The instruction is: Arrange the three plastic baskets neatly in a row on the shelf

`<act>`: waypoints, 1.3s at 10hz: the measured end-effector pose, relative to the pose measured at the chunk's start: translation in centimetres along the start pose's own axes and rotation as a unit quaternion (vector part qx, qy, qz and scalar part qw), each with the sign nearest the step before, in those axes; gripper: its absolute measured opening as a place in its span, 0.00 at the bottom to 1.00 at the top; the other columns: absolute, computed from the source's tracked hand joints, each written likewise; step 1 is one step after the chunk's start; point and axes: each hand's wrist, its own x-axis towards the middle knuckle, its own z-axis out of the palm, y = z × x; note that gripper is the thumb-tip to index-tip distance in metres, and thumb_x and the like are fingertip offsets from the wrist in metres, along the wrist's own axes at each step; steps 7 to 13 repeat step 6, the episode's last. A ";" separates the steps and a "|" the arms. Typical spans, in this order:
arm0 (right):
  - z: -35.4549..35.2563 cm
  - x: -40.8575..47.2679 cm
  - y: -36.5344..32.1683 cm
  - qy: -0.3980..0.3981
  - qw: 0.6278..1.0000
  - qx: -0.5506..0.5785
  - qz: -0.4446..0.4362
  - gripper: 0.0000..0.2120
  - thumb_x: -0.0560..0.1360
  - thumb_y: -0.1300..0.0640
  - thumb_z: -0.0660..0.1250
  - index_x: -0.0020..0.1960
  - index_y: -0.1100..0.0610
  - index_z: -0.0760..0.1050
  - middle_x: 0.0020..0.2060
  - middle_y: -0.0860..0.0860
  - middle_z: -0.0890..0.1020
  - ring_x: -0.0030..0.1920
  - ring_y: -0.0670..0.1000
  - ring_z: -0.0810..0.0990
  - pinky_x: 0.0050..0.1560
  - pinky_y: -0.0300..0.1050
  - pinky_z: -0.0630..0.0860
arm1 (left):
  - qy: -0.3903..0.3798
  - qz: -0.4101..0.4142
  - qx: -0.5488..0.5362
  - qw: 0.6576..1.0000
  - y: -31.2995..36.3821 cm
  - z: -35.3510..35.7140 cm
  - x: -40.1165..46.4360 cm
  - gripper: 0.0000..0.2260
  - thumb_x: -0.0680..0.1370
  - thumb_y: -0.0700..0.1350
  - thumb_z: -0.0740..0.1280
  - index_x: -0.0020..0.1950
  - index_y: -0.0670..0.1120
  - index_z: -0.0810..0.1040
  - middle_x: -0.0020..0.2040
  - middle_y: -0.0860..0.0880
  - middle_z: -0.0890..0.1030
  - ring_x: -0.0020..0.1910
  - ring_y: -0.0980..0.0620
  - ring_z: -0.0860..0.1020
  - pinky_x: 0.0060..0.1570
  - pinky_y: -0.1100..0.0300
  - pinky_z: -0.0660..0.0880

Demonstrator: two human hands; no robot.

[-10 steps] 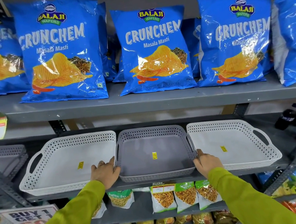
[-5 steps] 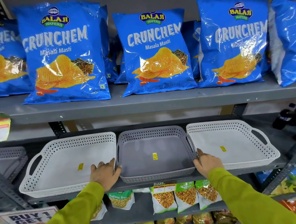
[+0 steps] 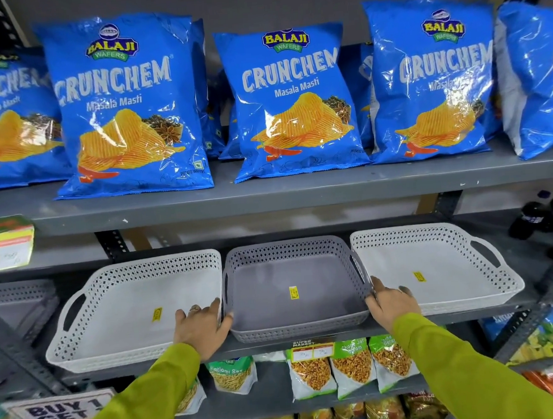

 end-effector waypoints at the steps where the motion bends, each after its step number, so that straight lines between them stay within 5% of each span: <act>1: 0.3 0.3 0.2 -0.003 1.000 -0.005 0.004 0.24 0.78 0.46 0.49 0.71 0.54 0.60 0.47 0.54 0.85 0.55 0.55 0.80 0.73 0.56 0.59 | -0.004 -0.003 0.001 1.000 -0.1 -0.4 -0.2 0.29 0.78 0.62 0.46 0.73 0.49 0.61 0.57 0.43 0.82 0.60 0.44 0.76 0.59 0.46 0.64; 3: 0.3 0.5 0.3 -0.032 0.999 -0.008 0.017 0.26 0.78 0.43 0.48 0.72 0.54 0.59 0.51 0.55 0.84 0.58 0.55 0.79 0.73 0.60 0.56 | -0.017 -0.001 0.001 1.000 -0.2 -0.8 -0.4 0.29 0.78 0.62 0.46 0.75 0.49 0.59 0.60 0.43 0.81 0.62 0.44 0.75 0.61 0.45 0.63; 5: -1.7 -0.3 -0.6 -0.009 1.000 0.019 0.022 0.32 0.77 0.36 0.44 0.76 0.54 0.55 0.71 0.53 0.69 0.72 0.55 0.65 0.74 0.63 0.49 | 0.041 0.007 -0.025 0.999 -0.4 -0.5 -1.6 0.37 0.73 0.65 0.38 0.74 0.48 0.63 0.65 0.46 0.78 0.62 0.43 0.76 0.61 0.44 0.67; 6: -2.8 -1.7 -1.7 0.111 0.990 0.067 -0.056 0.36 0.76 0.34 0.40 0.71 0.55 0.66 0.67 0.54 0.74 0.68 0.55 0.69 0.74 0.58 0.58 | 0.131 0.085 -0.002 0.988 0.5 -0.8 -2.9 0.30 0.77 0.62 0.44 0.63 0.48 0.76 0.59 0.49 0.81 0.52 0.45 0.80 0.51 0.47 0.71; 13: -2.8 -1.7 -1.7 0.111 0.990 0.067 -0.056 0.36 0.76 0.34 0.40 0.71 0.55 0.66 0.67 0.54 0.74 0.68 0.55 0.69 0.74 0.58 0.58 | 0.131 0.085 -0.002 0.988 0.5 -0.8 -2.9 0.30 0.77 0.62 0.44 0.63 0.48 0.76 0.59 0.49 0.81 0.52 0.45 0.80 0.51 0.47 0.71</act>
